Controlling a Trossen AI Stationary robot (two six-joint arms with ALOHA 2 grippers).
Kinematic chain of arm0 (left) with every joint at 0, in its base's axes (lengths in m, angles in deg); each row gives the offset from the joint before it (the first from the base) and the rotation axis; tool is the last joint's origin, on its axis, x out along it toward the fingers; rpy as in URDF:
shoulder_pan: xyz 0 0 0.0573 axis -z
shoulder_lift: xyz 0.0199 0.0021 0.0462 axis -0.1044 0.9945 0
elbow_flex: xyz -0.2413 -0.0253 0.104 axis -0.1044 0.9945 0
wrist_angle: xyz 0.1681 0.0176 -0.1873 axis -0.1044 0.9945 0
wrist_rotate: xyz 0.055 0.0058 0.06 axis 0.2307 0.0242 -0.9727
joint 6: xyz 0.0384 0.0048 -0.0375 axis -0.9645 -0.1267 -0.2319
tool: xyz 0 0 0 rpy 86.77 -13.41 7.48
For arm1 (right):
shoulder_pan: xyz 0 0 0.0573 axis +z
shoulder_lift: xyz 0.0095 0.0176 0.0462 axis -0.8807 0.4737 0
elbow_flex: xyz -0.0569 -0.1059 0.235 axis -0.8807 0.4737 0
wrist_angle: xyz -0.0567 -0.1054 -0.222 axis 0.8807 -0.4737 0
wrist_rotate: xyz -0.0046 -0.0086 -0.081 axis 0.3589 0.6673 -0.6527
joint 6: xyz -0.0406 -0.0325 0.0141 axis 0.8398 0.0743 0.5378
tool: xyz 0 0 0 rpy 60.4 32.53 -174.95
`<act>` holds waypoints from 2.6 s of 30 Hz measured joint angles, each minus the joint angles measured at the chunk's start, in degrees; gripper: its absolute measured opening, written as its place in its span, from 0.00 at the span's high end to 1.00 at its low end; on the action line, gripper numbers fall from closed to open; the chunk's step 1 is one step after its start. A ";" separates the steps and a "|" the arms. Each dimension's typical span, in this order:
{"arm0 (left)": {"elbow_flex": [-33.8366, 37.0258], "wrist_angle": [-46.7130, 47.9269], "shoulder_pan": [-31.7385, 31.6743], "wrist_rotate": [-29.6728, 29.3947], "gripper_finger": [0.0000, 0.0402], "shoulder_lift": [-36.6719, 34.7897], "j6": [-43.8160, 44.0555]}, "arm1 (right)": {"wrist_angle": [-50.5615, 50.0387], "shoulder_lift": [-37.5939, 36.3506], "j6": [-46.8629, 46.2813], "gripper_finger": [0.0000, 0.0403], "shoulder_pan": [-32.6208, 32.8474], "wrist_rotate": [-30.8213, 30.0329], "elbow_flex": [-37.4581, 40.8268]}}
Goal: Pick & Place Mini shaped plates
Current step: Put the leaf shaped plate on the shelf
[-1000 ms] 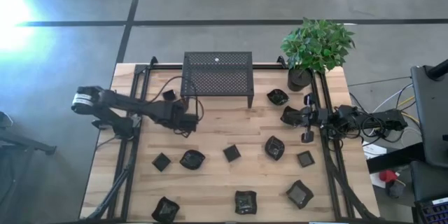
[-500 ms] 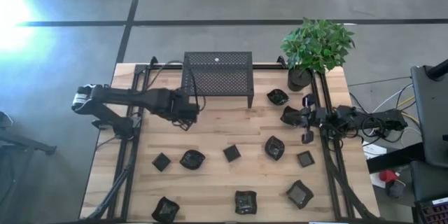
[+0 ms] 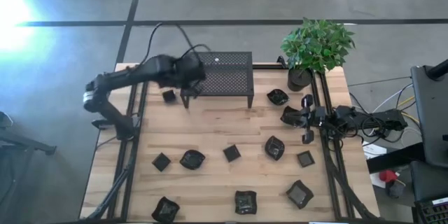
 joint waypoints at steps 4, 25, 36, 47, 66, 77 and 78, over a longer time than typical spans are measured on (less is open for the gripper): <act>-6.06 -0.27 -3.27 0.18 1.00 6.07 -5.46 | 0.00 0.00 0.13 0.98 0.00 0.00 0.00; -23.20 3.85 -5.82 -5.79 1.00 27.82 -14.37 | 0.00 0.00 1.20 0.98 0.00 -0.01 0.01; -23.13 5.28 -7.41 -5.62 1.00 28.62 -13.04 | 0.00 0.00 1.20 0.98 0.00 -0.01 0.00; -20.86 4.23 -8.26 -4.71 1.00 28.60 -12.91 | -0.68 0.00 1.03 0.98 0.00 0.00 0.02; -20.49 2.81 -8.16 -4.69 1.00 28.58 -13.58 | -0.81 -0.02 1.04 0.98 0.00 0.00 0.00; -20.47 2.40 -8.13 -3.29 1.00 28.58 -14.03 | -0.81 -0.02 1.05 0.98 0.00 0.00 0.01; -20.47 2.40 -8.13 -3.29 1.00 28.58 -14.51 | -0.81 -0.02 1.05 0.98 0.00 0.00 0.01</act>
